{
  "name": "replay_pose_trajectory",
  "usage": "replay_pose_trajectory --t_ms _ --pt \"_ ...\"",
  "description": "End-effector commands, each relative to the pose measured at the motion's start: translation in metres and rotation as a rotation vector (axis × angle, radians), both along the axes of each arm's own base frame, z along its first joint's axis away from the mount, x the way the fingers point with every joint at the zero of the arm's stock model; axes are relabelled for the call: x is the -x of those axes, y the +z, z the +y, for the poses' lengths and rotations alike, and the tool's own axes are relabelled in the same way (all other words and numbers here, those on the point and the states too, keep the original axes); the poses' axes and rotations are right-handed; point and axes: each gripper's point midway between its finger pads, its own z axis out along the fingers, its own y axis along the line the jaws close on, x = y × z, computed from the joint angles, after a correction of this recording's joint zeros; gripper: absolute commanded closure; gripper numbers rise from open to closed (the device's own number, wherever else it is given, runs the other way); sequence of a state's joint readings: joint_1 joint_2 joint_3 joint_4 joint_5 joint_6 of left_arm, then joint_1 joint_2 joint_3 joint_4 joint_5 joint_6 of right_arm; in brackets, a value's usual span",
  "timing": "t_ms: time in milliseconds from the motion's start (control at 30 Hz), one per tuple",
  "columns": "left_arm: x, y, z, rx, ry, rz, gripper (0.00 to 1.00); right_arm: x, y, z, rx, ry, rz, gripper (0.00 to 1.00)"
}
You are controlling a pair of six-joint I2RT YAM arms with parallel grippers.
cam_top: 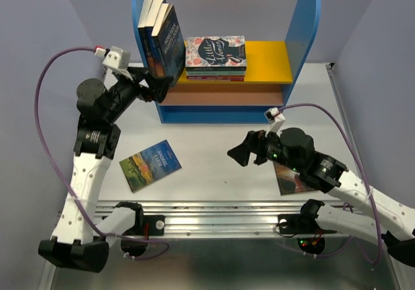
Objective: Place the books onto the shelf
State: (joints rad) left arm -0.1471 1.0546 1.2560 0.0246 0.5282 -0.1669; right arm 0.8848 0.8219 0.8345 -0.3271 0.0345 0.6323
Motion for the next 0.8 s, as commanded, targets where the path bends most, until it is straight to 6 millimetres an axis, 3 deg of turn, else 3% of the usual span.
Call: replay_pose_trajectory --t_ms 0,100,200,300,433,567,700,767 --pt "0.025 0.002 0.016 0.154 0.104 0.052 0.01 -0.001 0.012 0.009 -0.046 0.031 -0.041 0.0" --pt "0.033 -0.043 0.034 0.266 0.242 0.262 0.01 0.004 0.003 0.013 -0.03 0.068 -0.022 0.0" --pt "0.042 -0.133 0.071 0.257 0.535 0.57 0.01 0.005 -0.007 0.015 -0.01 0.083 -0.008 0.0" --pt "0.057 -0.202 0.113 0.17 0.822 0.748 0.01 0.006 -0.015 0.014 0.0 0.083 0.0 0.0" --pt "0.079 -0.272 0.141 0.065 1.066 0.959 0.01 0.01 -0.027 0.011 -0.023 0.081 0.009 0.0" --pt "0.081 -0.302 0.155 0.04 1.21 1.028 0.01 0.023 -0.029 0.024 -0.07 0.18 0.013 0.0" --pt "0.08 -0.326 0.162 0.138 1.36 1.068 0.01 0.027 -0.035 0.032 -0.054 0.23 0.038 0.0" --pt "0.078 -0.354 0.162 0.165 1.397 1.108 0.01 0.025 -0.04 0.032 -0.036 0.221 0.044 0.0"
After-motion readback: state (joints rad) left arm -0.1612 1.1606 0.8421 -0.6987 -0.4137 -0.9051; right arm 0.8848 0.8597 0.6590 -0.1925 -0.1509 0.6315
